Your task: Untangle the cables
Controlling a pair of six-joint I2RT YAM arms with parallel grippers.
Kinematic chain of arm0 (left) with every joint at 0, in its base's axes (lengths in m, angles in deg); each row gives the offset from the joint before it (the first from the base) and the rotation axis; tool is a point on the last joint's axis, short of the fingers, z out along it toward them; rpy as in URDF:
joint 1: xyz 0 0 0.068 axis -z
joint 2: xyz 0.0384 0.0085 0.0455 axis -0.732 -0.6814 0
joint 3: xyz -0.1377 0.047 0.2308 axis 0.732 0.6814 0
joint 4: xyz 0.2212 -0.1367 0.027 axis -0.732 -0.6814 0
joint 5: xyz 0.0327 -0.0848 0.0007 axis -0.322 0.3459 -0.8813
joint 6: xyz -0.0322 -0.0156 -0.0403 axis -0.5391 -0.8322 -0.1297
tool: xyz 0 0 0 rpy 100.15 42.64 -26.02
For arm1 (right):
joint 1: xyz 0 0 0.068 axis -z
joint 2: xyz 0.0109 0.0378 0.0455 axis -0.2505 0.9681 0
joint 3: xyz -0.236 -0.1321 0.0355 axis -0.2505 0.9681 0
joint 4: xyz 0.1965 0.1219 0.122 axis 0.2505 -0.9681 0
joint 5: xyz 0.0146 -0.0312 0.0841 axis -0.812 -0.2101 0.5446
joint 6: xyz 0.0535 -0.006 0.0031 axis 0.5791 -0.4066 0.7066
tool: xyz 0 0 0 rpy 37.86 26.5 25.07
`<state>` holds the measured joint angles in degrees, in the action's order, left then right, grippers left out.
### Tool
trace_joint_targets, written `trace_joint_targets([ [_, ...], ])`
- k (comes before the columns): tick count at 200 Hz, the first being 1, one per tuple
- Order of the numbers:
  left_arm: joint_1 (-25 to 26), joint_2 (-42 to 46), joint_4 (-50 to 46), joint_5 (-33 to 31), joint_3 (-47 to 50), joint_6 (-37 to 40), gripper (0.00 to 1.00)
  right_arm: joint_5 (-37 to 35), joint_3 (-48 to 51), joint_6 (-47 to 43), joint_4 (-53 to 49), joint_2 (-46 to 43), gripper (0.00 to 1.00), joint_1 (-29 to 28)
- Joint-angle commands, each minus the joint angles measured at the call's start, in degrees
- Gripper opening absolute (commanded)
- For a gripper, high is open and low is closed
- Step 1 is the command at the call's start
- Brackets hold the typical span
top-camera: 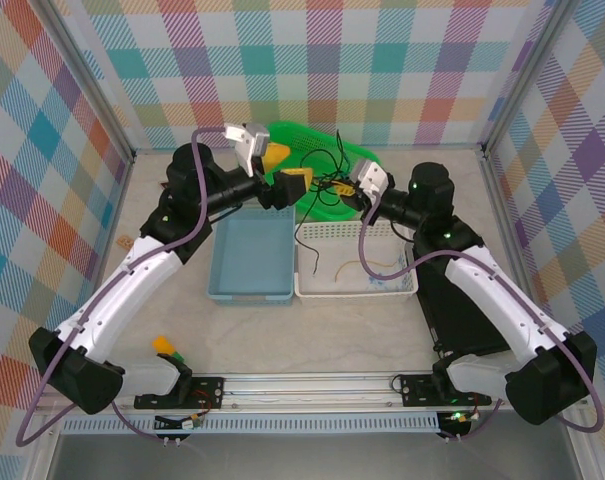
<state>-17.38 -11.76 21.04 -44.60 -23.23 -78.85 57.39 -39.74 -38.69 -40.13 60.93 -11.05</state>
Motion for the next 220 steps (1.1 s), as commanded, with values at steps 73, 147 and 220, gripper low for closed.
trace_joint_targets([
  [73,-4.47,2.93,-8.97,9.05,-3.79,8.96,0.95,9.85,-4.15,-0.43,-7.35,-0.24,0.00,3.27],
  [147,-18.55,-3.12,-9.27,24.50,-6.39,20.46,0.94,39.62,-12.86,-9.05,-26.95,4.62,0.00,11.35],
  [220,-14.75,-14.45,11.04,35.98,-8.19,14.11,0.89,46.31,-20.51,-19.97,-39.86,10.71,0.00,10.87],
])
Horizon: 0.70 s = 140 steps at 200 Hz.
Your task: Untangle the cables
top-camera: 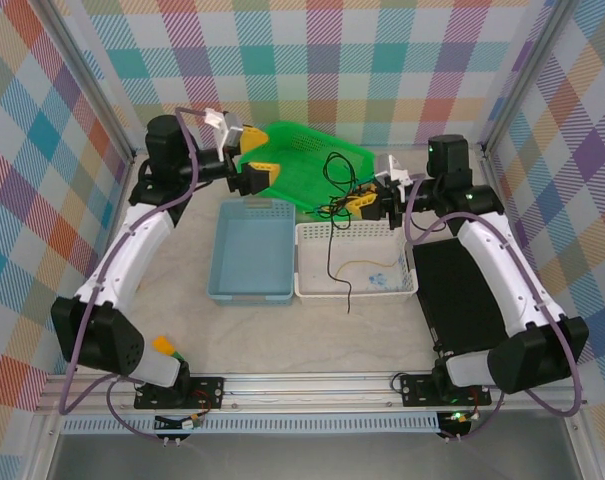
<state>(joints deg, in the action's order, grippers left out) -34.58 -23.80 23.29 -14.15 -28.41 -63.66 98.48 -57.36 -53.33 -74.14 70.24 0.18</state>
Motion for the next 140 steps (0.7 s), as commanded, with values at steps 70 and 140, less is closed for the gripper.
trace_joint_targets([
  [70,9.31,-12.04,14.66,11.06,-9.98,-6.90,0.85,6.66,-7.48,-8.33,-10.02,6.31,0.00,-0.46],
  [140,12.59,-18.62,19.23,10.86,-15.02,-12.99,0.67,8.55,-10.13,-10.53,-11.83,8.42,0.00,-0.44],
])
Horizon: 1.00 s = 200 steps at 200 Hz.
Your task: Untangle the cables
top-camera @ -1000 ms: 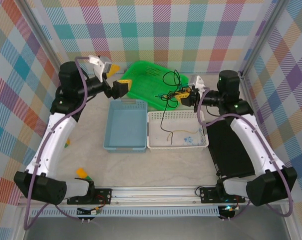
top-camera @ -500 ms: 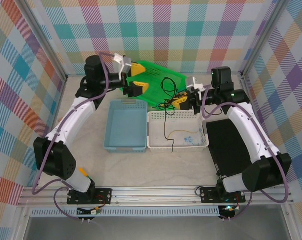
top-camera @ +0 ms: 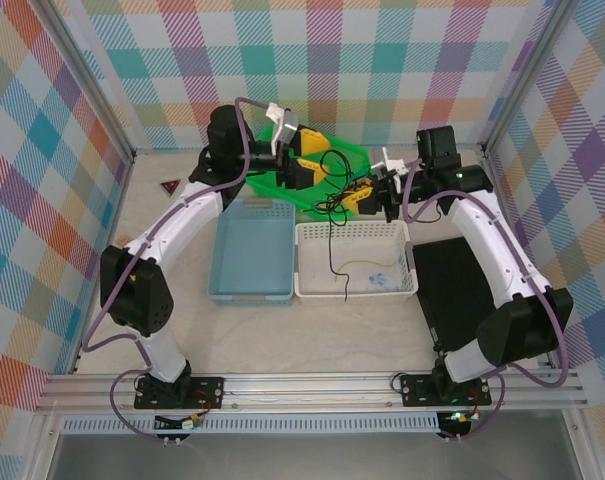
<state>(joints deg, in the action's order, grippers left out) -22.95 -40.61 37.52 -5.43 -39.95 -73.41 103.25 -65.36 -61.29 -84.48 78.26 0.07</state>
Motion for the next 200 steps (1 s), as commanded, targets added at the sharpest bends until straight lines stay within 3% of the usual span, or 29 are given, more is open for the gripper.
trace_joint_targets([
  [1,0.96,-1.85,5.10,2.04,-3.53,-3.28,0.66,3.83,-2.16,-2.58,-1.49,0.40,0.00,-0.33],
  [12,0.91,-2.50,5.46,1.48,-4.53,-3.92,0.56,4.01,-2.19,-2.58,-1.23,0.53,0.00,-0.33],
  [33,0.81,-2.83,4.00,0.12,-6.47,-4.00,0.26,2.70,-1.59,-0.46,1.60,0.62,0.00,-0.20],
  [50,0.63,-2.07,3.31,-1.92,-7.36,-3.96,0.00,-4.17,1.82,8.31,12.99,0.08,0.00,-0.04],
  [86,0.84,1.20,-5.76,-17.25,-13.38,-2.58,0.00,-21.74,4.75,17.11,26.76,1.84,0.02,0.11],
  [110,1.18,1.60,-13.50,-26.70,-19.83,-2.35,0.00,-27.08,5.18,18.37,30.93,3.51,0.02,-0.28],
  [142,1.27,3.20,-16.42,-35.40,-23.63,-3.18,0.00,-35.35,5.63,17.40,31.73,5.53,0.00,-0.89],
  [200,-1.33,11.49,-24.94,-53.35,-23.12,-2.16,0.00,-47.36,9.17,30.64,34.31,4.15,0.00,2.11],
])
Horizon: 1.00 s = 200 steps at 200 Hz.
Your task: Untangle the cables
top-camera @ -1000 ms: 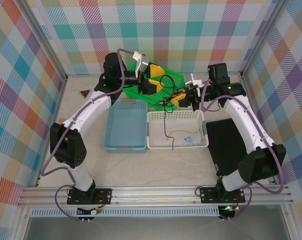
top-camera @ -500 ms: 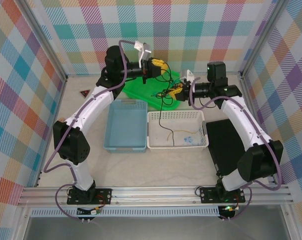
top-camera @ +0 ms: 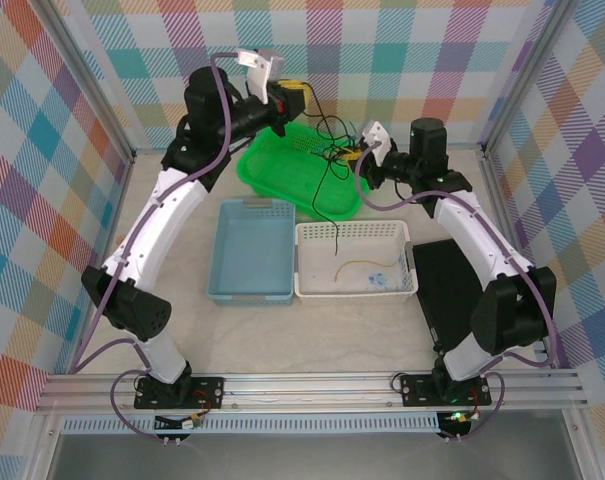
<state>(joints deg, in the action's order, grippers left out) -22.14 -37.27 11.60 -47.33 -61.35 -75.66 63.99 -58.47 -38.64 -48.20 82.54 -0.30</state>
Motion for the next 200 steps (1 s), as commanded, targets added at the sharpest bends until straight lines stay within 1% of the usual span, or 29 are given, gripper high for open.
trace_joint_targets([
  [1,-2.23,8.31,0.85,-11.80,-1.71,0.03,0.00,-8.32,2.32,8.39,-2.03,-0.16,0.00,2.62],
  [19,-4.41,10.75,-3.25,-16.42,-1.79,0.11,0.00,-10.48,3.79,13.34,-3.63,-1.68,0.00,5.08],
  [34,-7.07,12.16,-6.07,-18.43,-1.46,-0.32,0.00,-10.63,5.95,16.14,-3.72,-3.50,0.00,7.09],
  [43,-8.73,12.96,-6.50,-18.91,-0.88,-0.79,0.00,-9.83,7.59,17.51,-3.04,-4.81,0.00,8.29],
  [48,-9.61,13.33,-8.59,-18.92,-0.40,-0.95,0.00,-9.29,8.45,18.11,-2.63,-5.50,0.00,8.94],
  [66,-12.14,15.33,-8.64,-18.45,2.66,-1.05,0.00,-8.31,10.60,21.33,-1.91,-7.35,0.00,11.56],
  [72,-12.77,16.06,-8.39,-18.55,3.73,-1.03,0.00,-8.25,10.78,24.18,-2.11,-7.85,0.00,12.34],
  [90,-14.60,17.52,-9.42,-19.79,5.37,-0.98,0.00,-9.69,10.27,28.26,-4.65,-8.39,0.00,15.00],
  [103,-16.09,18.18,-10.40,-20.64,5.77,-0.91,0.00,-11.11,8.67,31.54,-8.39,-7.94,0.00,17.06],
  [116,-17.75,18.70,-11.18,-20.61,5.80,-1.24,0.00,-12.64,6.25,35.54,-13.38,-6.62,0.00,19.27],
  [138,-20.01,19.32,-11.73,-18.63,6.34,-2.03,0.00,-12.04,3.26,42.37,-19.15,-4.51,0.00,22.79],
  [156,-20.68,19.91,-11.77,-17.50,7.84,-2.82,0.00,-10.12,2.95,46.15,-19.75,-3.98,0.00,24.24],
  [174,-20.94,20.80,-11.75,-16.37,10.19,-3.01,0.00,-9.32,3.13,48.40,-19.51,-4.06,0.00,24.39],
  [200,-22.00,22.69,-12.58,-17.35,13.37,-2.52,0.00,-10.41,2.34,50.37,-20.21,-4.11,0.00,24.60],
])
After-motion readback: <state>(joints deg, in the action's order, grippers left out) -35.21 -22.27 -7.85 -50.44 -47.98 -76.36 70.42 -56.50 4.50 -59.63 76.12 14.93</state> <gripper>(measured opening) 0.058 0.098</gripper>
